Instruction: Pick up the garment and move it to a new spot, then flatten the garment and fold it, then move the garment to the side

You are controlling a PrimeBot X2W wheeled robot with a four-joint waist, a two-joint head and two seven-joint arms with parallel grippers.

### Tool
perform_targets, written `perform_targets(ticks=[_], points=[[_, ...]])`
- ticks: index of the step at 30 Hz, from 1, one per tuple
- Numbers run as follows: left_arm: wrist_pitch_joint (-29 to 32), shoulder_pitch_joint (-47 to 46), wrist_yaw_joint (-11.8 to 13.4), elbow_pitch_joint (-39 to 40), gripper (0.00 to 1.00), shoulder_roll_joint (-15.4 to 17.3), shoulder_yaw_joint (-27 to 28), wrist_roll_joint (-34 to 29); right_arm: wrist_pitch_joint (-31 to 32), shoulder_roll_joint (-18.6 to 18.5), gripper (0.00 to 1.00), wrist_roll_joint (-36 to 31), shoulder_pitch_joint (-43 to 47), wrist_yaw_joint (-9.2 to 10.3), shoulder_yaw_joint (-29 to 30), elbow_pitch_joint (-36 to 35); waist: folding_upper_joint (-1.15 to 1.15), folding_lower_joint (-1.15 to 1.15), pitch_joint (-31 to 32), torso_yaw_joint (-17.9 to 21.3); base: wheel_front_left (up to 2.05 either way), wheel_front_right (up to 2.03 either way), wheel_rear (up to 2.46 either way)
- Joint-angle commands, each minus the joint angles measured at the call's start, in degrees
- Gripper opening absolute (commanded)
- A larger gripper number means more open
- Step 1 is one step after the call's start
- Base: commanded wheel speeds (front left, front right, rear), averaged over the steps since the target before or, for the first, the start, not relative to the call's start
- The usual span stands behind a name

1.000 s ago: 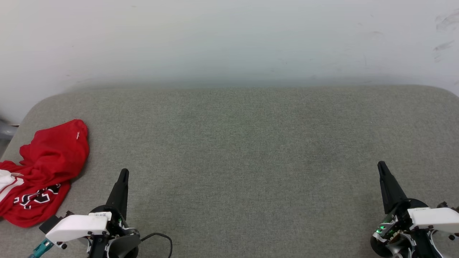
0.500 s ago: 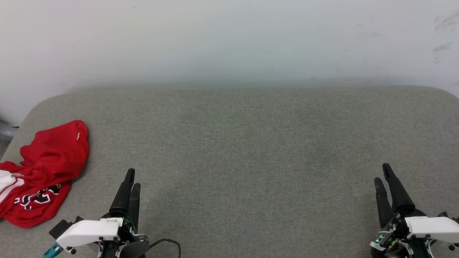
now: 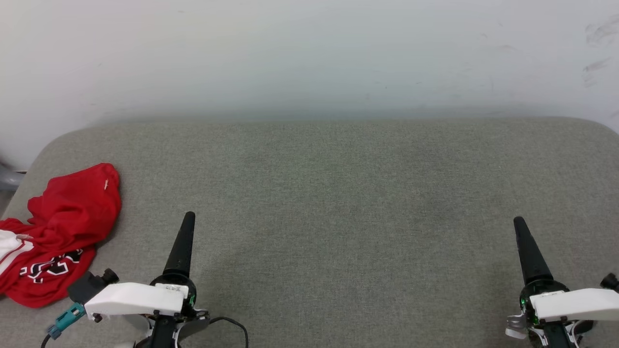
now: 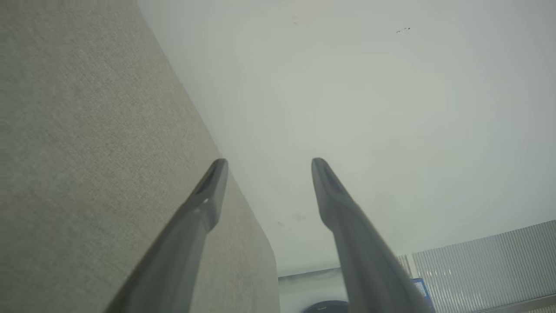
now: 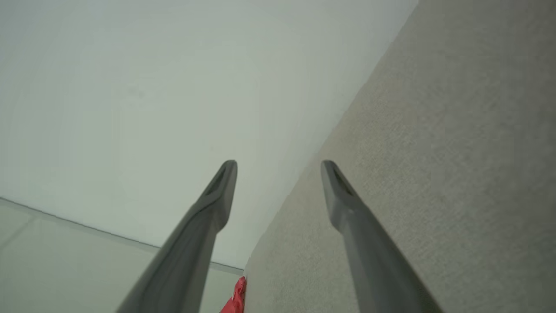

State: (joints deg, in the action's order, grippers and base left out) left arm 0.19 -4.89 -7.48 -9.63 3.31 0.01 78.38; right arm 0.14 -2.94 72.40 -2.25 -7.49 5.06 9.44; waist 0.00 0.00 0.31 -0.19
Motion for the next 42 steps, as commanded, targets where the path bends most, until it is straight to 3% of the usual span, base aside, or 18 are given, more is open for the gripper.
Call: perform_targets(ticks=[1, 16, 42], points=[[-0.6, -1.6, 0.0, 1.2, 1.0, 0.6, -0.7, -3.6, -0.7, -0.7, 1.0, -4.1, -0.7, 0.0, 0.0, -1.4, 0.0, 0.0, 0.0, 0.0, 0.0, 0.0, 0.0], [-4.2, -1.8, 0.1, 2.8, 1.0, 2.2, -2.7, -29.3, -2.9, -0.9, 1.0, -31.1, -0.1, 0.0, -0.8, -5.4, 0.0, 0.0, 0.4, -0.2, 0.0, 0.0, 0.0], [-8.6, -2.2, 1.6, 2.8, 1.0, 3.8, -6.4, -49.7, -1.8, -0.6, 1.0, -52.9, 1.8, 0.0, -0.9, -9.0, 0.0, 0.0, 0.7, -0.6, 0.0, 0.0, 0.0]])
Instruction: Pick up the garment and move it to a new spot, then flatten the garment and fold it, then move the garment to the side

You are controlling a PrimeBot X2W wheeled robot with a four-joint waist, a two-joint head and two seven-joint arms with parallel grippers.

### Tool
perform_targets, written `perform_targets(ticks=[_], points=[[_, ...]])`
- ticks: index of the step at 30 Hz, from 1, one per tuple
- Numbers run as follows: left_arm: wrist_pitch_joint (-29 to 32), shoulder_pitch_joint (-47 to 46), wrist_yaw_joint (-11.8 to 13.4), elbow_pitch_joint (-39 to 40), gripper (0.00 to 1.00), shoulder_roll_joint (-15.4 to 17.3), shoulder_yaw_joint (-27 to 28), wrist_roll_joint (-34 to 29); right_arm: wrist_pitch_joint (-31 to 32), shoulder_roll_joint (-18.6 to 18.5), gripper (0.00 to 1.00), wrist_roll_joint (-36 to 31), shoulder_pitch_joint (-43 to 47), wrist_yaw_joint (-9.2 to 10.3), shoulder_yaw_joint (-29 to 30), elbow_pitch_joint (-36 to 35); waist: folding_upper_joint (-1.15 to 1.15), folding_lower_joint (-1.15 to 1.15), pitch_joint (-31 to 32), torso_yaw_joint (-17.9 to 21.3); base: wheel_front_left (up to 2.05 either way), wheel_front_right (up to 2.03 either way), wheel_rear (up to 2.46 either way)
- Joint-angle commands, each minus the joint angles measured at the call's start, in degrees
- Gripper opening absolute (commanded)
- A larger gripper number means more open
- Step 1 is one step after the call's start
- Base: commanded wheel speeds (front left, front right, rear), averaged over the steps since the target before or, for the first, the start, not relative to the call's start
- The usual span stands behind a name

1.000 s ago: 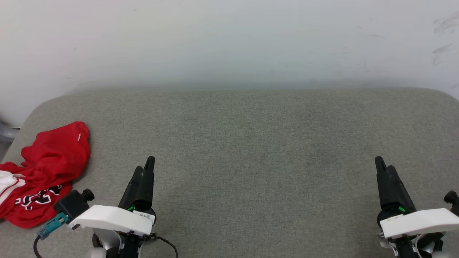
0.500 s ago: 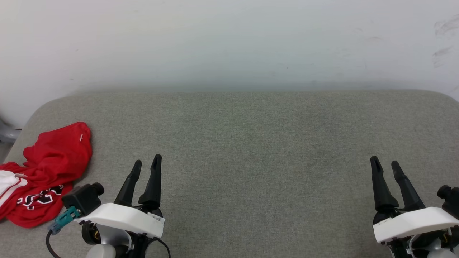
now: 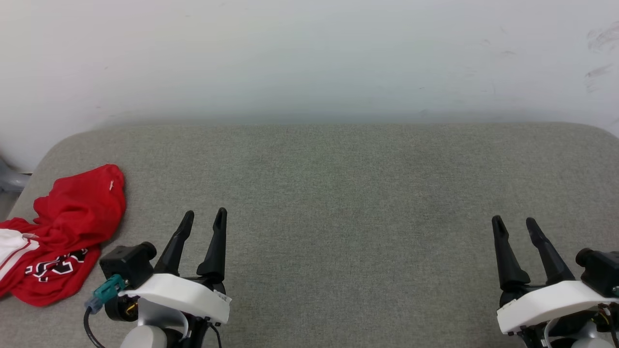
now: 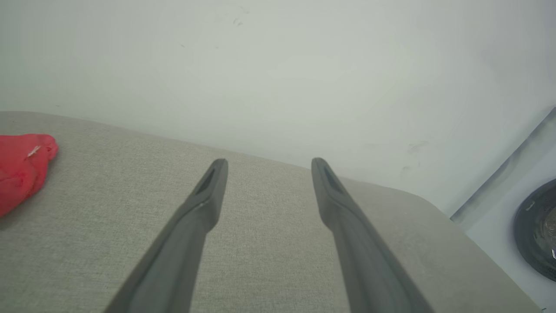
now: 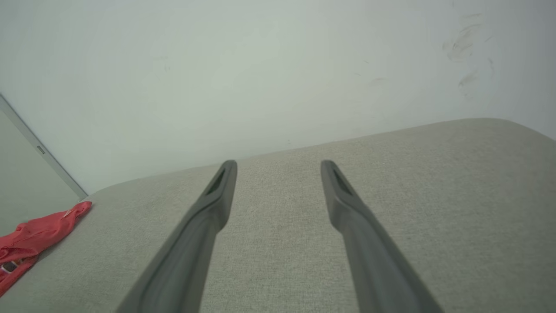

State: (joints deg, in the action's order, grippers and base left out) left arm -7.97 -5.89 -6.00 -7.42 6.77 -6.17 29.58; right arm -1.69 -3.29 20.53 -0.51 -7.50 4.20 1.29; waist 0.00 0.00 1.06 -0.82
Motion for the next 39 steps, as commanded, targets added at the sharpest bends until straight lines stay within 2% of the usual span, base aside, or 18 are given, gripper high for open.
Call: perform_targets(ticks=[1, 13, 25, 32, 39], points=[[-0.5, -1.2, 0.3, 0.6, 1.0, 0.4, -0.3, -1.5, 0.2, -0.2, 1.0, -1.6, 0.2, 0.01, -0.1, -0.9, 0.0, 0.0, 0.0, 0.0, 0.0, 0.0, 0.0], [-2.3, -1.0, 0.9, -0.8, 1.0, 0.8, -1.3, -7.6, 0.5, 0.2, 1.0, -8.9, 0.9, 0.02, 0.4, -2.9, 0.0, 0.0, 0.1, -0.4, 0.0, 0.0, 0.0], [-3.9, -1.7, 0.2, -1.9, 1.0, 0.1, -1.2, -12.1, -0.1, 0.4, 1.0, -13.5, 1.5, 0.02, 1.2, -4.8, 0.0, 0.0, -0.3, -1.7, 0.0, 0.0, 0.0], [-4.6, -2.3, 0.4, -2.8, 1.0, -0.2, -0.2, -15.2, 0.1, 0.4, 1.0, -15.2, 1.4, 0.02, 0.4, -6.1, 0.0, 0.0, -0.6, -5.1, 0.0, 0.0, 0.0], [-5.5, -2.2, 0.4, -3.3, 1.0, -0.5, 1.7, -17.3, -0.2, 0.4, 1.0, -16.6, 2.0, 0.02, 0.0, -6.9, 0.0, 0.0, -0.8, -10.8, 0.0, 0.0, 0.0]])
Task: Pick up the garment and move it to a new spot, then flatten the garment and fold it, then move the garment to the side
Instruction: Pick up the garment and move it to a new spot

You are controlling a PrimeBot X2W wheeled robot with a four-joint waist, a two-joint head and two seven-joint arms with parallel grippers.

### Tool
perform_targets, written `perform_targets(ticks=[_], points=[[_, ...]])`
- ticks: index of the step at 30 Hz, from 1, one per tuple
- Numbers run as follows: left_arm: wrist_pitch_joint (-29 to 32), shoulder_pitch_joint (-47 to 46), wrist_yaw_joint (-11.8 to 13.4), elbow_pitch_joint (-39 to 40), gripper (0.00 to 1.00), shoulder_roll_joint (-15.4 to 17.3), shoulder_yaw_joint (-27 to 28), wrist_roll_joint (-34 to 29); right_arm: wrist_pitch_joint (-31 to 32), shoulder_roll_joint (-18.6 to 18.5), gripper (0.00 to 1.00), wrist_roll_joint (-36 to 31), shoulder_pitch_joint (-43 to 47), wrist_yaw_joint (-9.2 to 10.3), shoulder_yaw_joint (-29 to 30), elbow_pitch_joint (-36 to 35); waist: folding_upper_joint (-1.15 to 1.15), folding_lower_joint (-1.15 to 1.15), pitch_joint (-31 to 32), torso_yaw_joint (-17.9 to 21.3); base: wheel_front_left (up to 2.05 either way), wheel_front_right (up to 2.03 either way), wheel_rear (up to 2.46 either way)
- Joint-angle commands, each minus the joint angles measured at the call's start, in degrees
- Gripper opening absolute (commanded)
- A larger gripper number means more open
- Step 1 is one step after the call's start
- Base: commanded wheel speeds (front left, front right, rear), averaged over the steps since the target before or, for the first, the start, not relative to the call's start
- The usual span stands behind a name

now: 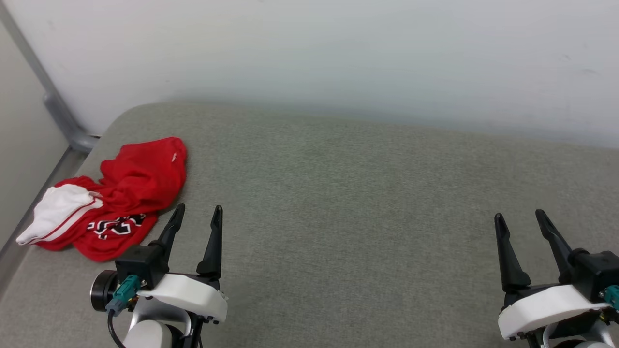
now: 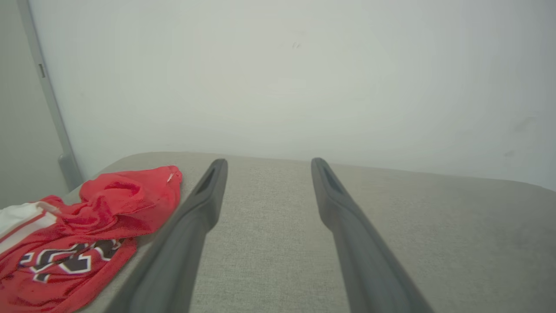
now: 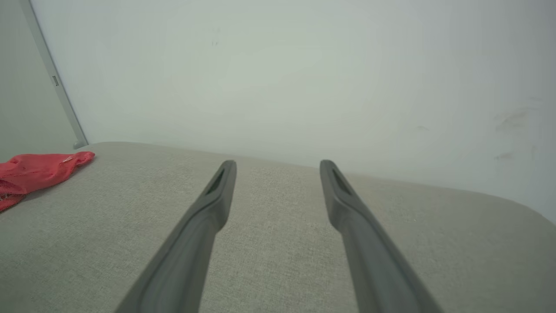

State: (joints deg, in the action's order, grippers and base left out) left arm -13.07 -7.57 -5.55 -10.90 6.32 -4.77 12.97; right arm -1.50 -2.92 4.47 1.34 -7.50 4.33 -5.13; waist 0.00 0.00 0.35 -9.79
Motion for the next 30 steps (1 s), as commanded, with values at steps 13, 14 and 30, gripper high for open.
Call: perform_targets(ticks=[13, 14, 30], points=[[-1.8, 0.2, -0.4, -1.1, 1.0, -0.8, 3.3, -4.8, -1.3, 0.0, 1.0, -2.6, 0.0, 0.03, -0.9, -1.1, 0.0, 0.0, -0.2, -13.6, 0.0, 0.0, 0.0], [-1.9, 0.1, -0.5, -1.1, 1.0, -0.8, 3.7, -4.9, -1.3, 0.0, 1.0, -2.6, 0.0, 0.03, -1.0, -1.1, 0.0, 0.0, -0.2, -14.4, 0.0, 0.0, 0.0], [-2.2, -1.2, -1.6, -2.0, 1.0, -2.2, 7.0, -3.1, -1.0, 0.0, 1.0, -2.8, -1.5, 0.03, -0.6, -0.8, 0.0, 0.0, -1.7, -19.6, 0.0, 0.0, 0.0]])
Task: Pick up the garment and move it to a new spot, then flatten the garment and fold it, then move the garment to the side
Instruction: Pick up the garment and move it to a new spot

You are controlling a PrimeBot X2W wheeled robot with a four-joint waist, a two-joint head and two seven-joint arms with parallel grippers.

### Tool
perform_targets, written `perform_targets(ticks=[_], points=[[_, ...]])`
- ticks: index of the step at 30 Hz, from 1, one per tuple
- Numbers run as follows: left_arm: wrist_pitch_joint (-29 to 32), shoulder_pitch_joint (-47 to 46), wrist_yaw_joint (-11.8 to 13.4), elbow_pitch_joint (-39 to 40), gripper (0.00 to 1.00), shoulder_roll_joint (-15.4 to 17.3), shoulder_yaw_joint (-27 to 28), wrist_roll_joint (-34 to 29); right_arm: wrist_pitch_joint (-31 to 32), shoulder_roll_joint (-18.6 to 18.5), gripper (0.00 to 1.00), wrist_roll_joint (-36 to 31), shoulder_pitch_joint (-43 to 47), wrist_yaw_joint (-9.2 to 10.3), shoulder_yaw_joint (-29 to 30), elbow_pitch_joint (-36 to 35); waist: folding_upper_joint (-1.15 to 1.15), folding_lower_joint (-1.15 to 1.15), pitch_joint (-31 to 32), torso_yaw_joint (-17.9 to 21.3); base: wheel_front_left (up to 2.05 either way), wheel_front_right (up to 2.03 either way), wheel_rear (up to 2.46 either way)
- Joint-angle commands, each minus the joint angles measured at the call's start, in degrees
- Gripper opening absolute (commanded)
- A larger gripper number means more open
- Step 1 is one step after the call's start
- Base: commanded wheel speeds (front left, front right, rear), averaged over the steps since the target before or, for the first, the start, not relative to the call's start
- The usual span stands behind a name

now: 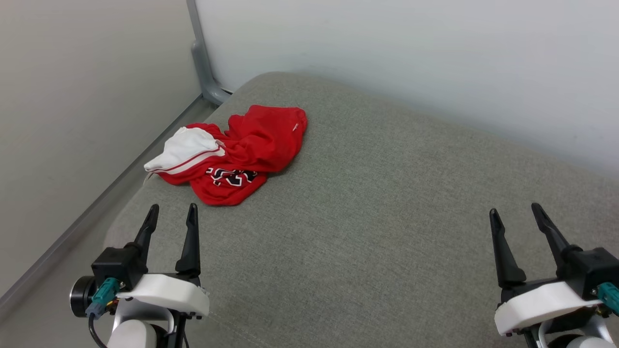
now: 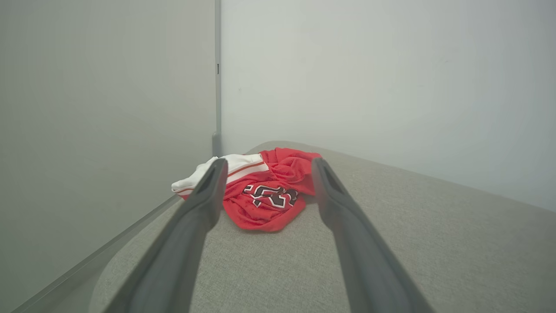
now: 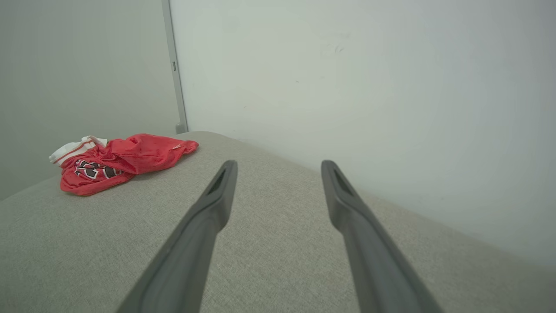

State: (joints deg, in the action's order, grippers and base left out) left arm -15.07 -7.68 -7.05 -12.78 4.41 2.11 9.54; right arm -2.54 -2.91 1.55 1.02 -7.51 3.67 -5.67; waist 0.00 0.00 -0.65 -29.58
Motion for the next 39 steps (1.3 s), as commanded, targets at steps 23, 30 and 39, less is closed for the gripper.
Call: perform_targets(ticks=[23, 30, 39], points=[[20.4, -36.4, -0.5, -22.7, 1.0, 12.1, -7.9, 26.3, 6.4, 0.0, 1.0, -6.3, -11.4, 0.04, 0.8, -9.9, 0.0, 0.0, -26.7, 10.2, 0.0, 0.0, 0.0], [34.7, -42.9, -0.5, -29.7, 1.0, 19.7, -10.0, 30.9, 5.5, 0.0, 1.0, -6.6, -14.1, 0.04, 0.8, -9.7, 0.0, 0.0, -33.1, 13.6, 0.0, 0.0, 0.0], [44.5, -43.9, 0.8, -38.4, 0.0, 21.1, -11.3, 31.8, 3.9, 0.0, 1.0, -6.9, -15.3, 0.04, 1.3, -9.4, 0.0, 0.0, -35.5, 15.4, 0.0, 0.0, 0.0]])
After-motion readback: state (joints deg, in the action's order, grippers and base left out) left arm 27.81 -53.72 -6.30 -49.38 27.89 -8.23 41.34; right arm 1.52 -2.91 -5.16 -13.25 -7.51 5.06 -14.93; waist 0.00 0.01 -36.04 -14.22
